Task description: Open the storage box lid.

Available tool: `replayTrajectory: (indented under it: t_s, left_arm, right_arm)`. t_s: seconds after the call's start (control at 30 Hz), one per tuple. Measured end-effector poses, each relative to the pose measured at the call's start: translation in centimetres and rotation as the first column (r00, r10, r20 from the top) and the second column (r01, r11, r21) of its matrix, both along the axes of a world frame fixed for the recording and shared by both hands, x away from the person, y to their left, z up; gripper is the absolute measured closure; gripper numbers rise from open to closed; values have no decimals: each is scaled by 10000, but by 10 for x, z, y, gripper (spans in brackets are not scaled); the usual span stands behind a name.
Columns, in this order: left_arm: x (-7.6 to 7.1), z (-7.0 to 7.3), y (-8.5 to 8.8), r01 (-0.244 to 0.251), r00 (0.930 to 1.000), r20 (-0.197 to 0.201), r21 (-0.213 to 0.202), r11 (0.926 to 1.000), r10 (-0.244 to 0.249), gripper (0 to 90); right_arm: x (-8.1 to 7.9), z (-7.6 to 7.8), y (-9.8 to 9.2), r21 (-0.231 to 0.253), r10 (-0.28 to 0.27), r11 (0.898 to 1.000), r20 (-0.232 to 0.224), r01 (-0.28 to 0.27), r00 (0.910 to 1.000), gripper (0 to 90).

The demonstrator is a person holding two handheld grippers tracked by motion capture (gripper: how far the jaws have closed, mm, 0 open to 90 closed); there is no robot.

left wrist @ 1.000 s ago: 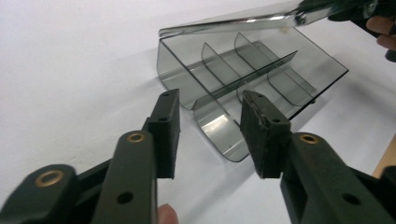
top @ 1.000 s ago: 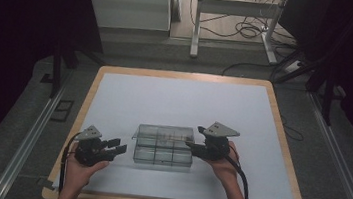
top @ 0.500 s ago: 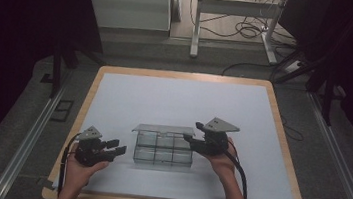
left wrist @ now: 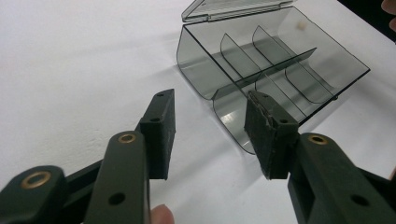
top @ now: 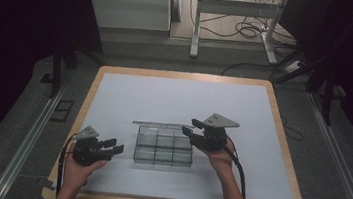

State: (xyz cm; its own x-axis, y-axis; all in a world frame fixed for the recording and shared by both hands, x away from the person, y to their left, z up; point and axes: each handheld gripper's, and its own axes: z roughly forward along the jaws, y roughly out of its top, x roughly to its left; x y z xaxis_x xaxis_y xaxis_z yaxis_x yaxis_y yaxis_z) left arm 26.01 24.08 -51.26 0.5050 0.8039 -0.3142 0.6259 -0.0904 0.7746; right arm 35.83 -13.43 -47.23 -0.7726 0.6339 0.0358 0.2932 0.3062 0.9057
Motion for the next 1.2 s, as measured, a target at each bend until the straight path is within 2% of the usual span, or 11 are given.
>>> replayTrajectory:
  t_s: [0.8, 1.2]
  left_arm:
    - [1, -3, 6, -110, 9998, -137, -58, 9999, 109, 533]
    - [1, -4, 9, -140, 9997, -176, -84, 9999, 138, 527]
  right_arm:
    - [10, 4, 2, -18, -120, 9999, 276, 121, 9995, 600]
    - [18, 3, 0, 189, -218, 9996, 397, 211, 9990, 643]
